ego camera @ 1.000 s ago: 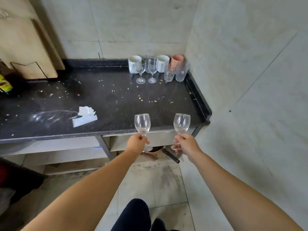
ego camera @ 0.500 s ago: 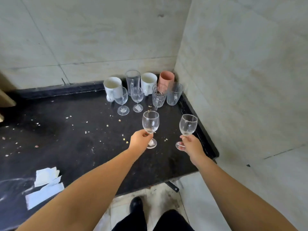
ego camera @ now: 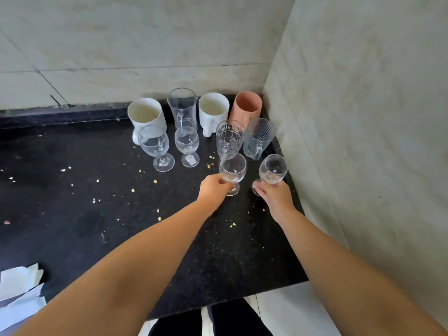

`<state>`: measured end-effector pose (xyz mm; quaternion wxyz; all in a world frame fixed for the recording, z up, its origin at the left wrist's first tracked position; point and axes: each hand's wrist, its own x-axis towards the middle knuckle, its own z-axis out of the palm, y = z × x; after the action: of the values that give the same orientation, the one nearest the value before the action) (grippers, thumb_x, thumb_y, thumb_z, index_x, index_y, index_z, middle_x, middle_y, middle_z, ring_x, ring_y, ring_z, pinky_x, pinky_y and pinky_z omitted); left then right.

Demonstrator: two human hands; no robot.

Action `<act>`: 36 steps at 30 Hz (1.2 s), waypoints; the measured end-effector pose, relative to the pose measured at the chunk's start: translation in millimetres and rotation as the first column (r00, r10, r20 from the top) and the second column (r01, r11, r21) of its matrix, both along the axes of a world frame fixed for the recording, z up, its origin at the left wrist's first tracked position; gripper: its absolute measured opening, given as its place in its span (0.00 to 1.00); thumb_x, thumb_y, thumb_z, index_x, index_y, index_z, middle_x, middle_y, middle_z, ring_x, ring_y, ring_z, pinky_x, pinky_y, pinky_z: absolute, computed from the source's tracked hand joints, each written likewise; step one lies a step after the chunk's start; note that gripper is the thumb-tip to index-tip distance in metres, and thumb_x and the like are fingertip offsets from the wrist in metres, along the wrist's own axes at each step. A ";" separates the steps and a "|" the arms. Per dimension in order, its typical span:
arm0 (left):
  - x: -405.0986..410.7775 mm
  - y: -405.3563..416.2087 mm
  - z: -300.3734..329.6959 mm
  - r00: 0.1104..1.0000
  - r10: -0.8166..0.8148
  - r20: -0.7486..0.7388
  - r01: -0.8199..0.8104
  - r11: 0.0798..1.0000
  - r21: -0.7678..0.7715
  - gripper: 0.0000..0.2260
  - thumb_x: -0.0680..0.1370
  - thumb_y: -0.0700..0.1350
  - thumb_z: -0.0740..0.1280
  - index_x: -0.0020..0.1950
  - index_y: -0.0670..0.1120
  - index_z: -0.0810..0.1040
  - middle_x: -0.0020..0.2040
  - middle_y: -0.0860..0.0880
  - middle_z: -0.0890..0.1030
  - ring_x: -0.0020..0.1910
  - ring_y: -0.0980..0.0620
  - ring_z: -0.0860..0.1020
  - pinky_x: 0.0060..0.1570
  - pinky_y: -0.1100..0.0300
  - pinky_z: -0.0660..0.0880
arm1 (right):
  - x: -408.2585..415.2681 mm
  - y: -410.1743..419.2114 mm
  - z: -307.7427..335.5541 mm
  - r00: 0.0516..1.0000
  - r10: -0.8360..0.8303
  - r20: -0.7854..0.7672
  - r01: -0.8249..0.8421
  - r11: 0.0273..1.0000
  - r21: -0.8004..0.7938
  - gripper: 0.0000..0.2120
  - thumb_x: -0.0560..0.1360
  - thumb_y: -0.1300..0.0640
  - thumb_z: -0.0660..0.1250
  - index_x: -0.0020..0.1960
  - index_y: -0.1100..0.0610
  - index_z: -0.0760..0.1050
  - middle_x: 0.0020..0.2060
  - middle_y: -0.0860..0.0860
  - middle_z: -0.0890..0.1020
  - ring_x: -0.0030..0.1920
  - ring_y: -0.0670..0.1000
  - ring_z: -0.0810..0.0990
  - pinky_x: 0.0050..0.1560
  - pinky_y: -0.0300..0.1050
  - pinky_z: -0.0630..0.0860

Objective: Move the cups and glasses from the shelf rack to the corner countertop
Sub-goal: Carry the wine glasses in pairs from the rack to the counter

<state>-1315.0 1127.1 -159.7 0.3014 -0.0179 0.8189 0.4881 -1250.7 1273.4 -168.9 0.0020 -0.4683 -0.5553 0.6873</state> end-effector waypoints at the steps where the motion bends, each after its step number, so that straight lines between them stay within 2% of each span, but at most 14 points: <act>1: -1.6 3.3 -1.1 1.000 0.006 0.005 -0.006 1.000 0.004 0.03 0.74 0.41 0.69 0.45 0.43 0.82 0.36 0.50 0.80 0.40 0.53 0.75 0.41 0.61 0.71 | -4.3 1.7 -1.9 1.000 0.007 0.002 -0.007 1.000 -0.012 0.12 0.74 0.67 0.67 0.42 0.49 0.77 0.43 0.49 0.83 0.52 0.50 0.82 0.67 0.63 0.69; 2: -3.3 7.6 -3.2 1.000 0.012 0.012 -0.012 1.000 0.006 0.02 0.74 0.40 0.69 0.44 0.44 0.82 0.35 0.51 0.79 0.40 0.53 0.75 0.40 0.61 0.71 | -8.4 4.5 -6.2 1.000 0.013 -0.008 -0.014 1.000 -0.020 0.11 0.74 0.67 0.67 0.44 0.50 0.78 0.44 0.49 0.83 0.51 0.50 0.82 0.68 0.62 0.69; 4: -3.4 13.7 -6.0 1.000 0.019 0.019 -0.019 1.000 0.008 0.03 0.75 0.40 0.69 0.46 0.46 0.82 0.38 0.50 0.80 0.42 0.53 0.75 0.44 0.60 0.73 | -12.6 6.9 -13.1 0.998 0.026 -0.059 -0.027 1.000 -0.011 0.11 0.74 0.69 0.67 0.52 0.57 0.78 0.49 0.55 0.83 0.52 0.52 0.82 0.67 0.56 0.72; 5: -3.2 15.7 -7.8 1.000 0.021 0.020 -0.021 1.000 0.007 0.04 0.75 0.40 0.69 0.47 0.47 0.82 0.40 0.49 0.80 0.43 0.53 0.76 0.47 0.59 0.73 | -13.7 7.0 -15.2 0.997 0.031 -0.076 -0.031 1.000 -0.003 0.14 0.74 0.70 0.67 0.58 0.60 0.77 0.53 0.58 0.82 0.54 0.54 0.82 0.66 0.54 0.74; 7: -3.7 20.0 -11.7 0.999 0.030 0.021 -0.030 1.000 0.002 0.04 0.75 0.42 0.69 0.48 0.46 0.82 0.42 0.48 0.81 0.44 0.53 0.76 0.47 0.59 0.72 | -15.1 8.7 -19.7 0.996 0.032 -0.087 -0.032 0.999 0.001 0.18 0.74 0.70 0.67 0.63 0.63 0.75 0.58 0.62 0.80 0.58 0.57 0.80 0.64 0.52 0.75; 10: -3.8 23.1 -15.5 0.999 0.038 0.028 -0.039 0.999 0.007 0.01 0.76 0.43 0.69 0.44 0.47 0.79 0.42 0.48 0.80 0.43 0.53 0.75 0.43 0.60 0.71 | -15.6 10.3 -25.6 0.996 0.052 -0.076 -0.051 0.999 0.011 0.18 0.74 0.70 0.67 0.63 0.63 0.75 0.59 0.61 0.80 0.60 0.57 0.79 0.65 0.52 0.75; 14: -4.9 25.2 -22.7 0.998 0.044 0.040 -0.045 0.999 0.023 0.03 0.76 0.44 0.69 0.42 0.50 0.76 0.43 0.47 0.80 0.42 0.53 0.74 0.43 0.58 0.71 | -16.2 13.0 -30.1 0.996 0.061 -0.058 -0.060 0.998 0.029 0.17 0.74 0.68 0.68 0.63 0.61 0.76 0.58 0.60 0.81 0.59 0.56 0.80 0.64 0.53 0.76; 20: -1.4 28.3 -30.7 0.998 0.053 0.019 -0.054 0.997 0.050 0.03 0.77 0.43 0.68 0.43 0.48 0.79 0.42 0.47 0.81 0.42 0.53 0.74 0.42 0.61 0.71 | -18.8 18.4 -31.7 0.994 0.084 -0.068 -0.084 0.996 0.012 0.17 0.74 0.68 0.68 0.61 0.62 0.76 0.58 0.62 0.81 0.59 0.56 0.80 0.65 0.52 0.75; 23: -1.3 30.8 -30.5 0.998 0.058 0.017 -0.059 0.997 0.055 0.03 0.77 0.43 0.67 0.44 0.47 0.79 0.42 0.46 0.81 0.42 0.53 0.75 0.45 0.59 0.71 | -18.8 18.5 -33.6 0.993 0.099 -0.064 -0.098 0.995 0.021 0.17 0.74 0.68 0.68 0.62 0.61 0.75 0.58 0.60 0.81 0.60 0.55 0.80 0.65 0.52 0.75; 25: -1.3 31.5 -29.4 0.998 0.049 0.026 -0.050 0.998 0.040 0.04 0.77 0.42 0.66 0.46 0.46 0.80 0.42 0.45 0.80 0.42 0.52 0.74 0.45 0.59 0.71 | -18.5 18.3 -32.6 0.993 0.104 -0.057 -0.103 0.995 0.017 0.18 0.74 0.67 0.68 0.63 0.60 0.75 0.59 0.59 0.80 0.61 0.55 0.79 0.66 0.51 0.74; 30: -1.6 26.2 -26.2 1.000 -0.006 0.030 0.006 1.000 -0.009 0.10 0.78 0.42 0.63 0.58 0.42 0.79 0.44 0.45 0.79 0.44 0.52 0.74 0.47 0.59 0.71 | -17.1 20.3 -31.3 0.991 0.128 -0.050 -0.129 0.991 -0.028 0.24 0.73 0.68 0.68 0.68 0.59 0.70 0.62 0.59 0.78 0.63 0.55 0.77 0.64 0.50 0.76; 33: -0.9 15.9 -23.9 1.000 -0.007 0.027 0.009 0.999 -0.046 0.12 0.78 0.41 0.63 0.61 0.43 0.77 0.37 0.51 0.76 0.42 0.52 0.73 0.43 0.60 0.71 | -10.1 21.1 -27.7 0.997 0.064 -0.042 -0.067 0.995 -0.070 0.27 0.73 0.70 0.68 0.70 0.59 0.65 0.64 0.59 0.76 0.64 0.56 0.77 0.63 0.49 0.75; 36: -1.2 4.7 -14.5 1.000 0.002 0.005 -0.002 0.997 -0.073 0.13 0.78 0.41 0.64 0.62 0.42 0.75 0.36 0.54 0.73 0.45 0.51 0.73 0.47 0.59 0.70 | -2.8 18.5 -16.4 0.999 0.040 -0.006 -0.040 0.995 -0.095 0.32 0.75 0.72 0.65 0.74 0.57 0.58 0.63 0.60 0.76 0.61 0.56 0.78 0.66 0.51 0.73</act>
<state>-1316.2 1131.9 -174.2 0.3020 -0.0310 0.8354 0.4582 -1253.5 1292.0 -185.3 -0.0329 -0.4550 -0.5312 0.7139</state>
